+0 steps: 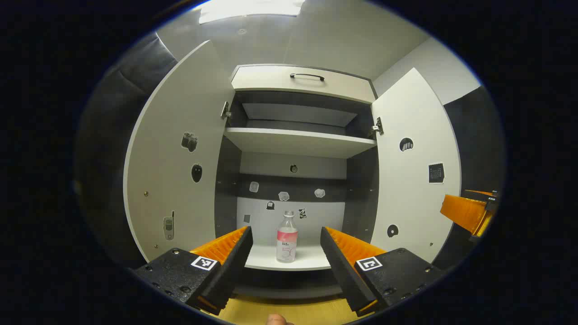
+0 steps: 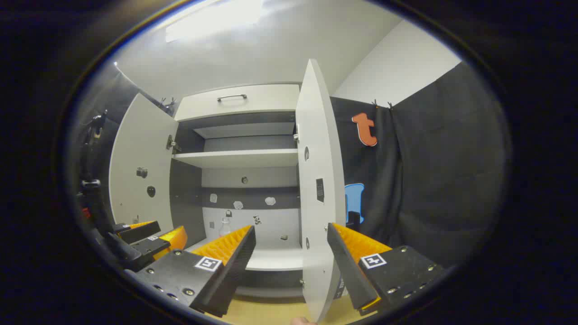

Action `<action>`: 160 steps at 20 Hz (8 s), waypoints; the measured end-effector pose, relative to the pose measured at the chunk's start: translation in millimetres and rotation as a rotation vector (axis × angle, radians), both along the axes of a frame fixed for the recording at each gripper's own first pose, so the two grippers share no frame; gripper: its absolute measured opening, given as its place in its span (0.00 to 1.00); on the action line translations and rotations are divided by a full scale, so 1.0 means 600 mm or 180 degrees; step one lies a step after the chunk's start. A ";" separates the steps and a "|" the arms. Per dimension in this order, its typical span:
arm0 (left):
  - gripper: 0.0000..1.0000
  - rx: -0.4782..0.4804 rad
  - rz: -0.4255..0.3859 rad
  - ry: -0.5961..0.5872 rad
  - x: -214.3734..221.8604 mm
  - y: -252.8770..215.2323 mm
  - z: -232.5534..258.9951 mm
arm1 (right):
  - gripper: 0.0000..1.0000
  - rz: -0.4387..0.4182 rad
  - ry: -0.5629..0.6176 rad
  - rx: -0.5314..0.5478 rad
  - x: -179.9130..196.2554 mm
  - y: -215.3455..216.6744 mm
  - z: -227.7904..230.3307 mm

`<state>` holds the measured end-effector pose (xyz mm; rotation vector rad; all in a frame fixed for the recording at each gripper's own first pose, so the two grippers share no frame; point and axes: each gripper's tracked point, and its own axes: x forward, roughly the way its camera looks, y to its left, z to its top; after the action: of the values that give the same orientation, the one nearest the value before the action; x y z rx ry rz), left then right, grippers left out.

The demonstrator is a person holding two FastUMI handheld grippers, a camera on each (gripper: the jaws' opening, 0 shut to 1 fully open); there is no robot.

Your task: Grasp the bottle in the cabinet with the left hand and place it on the coaster, then close the right door with the right hand and the left door with the left hand.

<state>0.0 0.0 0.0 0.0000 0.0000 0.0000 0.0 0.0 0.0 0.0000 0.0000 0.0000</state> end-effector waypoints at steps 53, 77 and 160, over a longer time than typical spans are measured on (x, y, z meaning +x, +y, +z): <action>0.79 -0.0029 -0.0454 0.0860 0.276 -0.001 -0.186 | 0.96 0.0251 -0.0040 0.0054 -0.031 -0.005 -0.010; 0.80 -0.0397 -0.2287 0.1576 -0.212 -0.090 -0.446 | 0.93 0.0553 -0.0020 0.0078 -0.043 0.004 -0.010; 0.97 0.0477 -0.0576 0.0367 -0.048 -0.023 -0.168 | 0.94 -0.0275 -0.0033 -0.0263 0.049 -0.208 -0.027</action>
<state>-28.7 -13.6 -100.7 0.1497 0.1153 -0.1810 29.6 -124.9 -16.1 -0.0826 -0.0104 -0.0862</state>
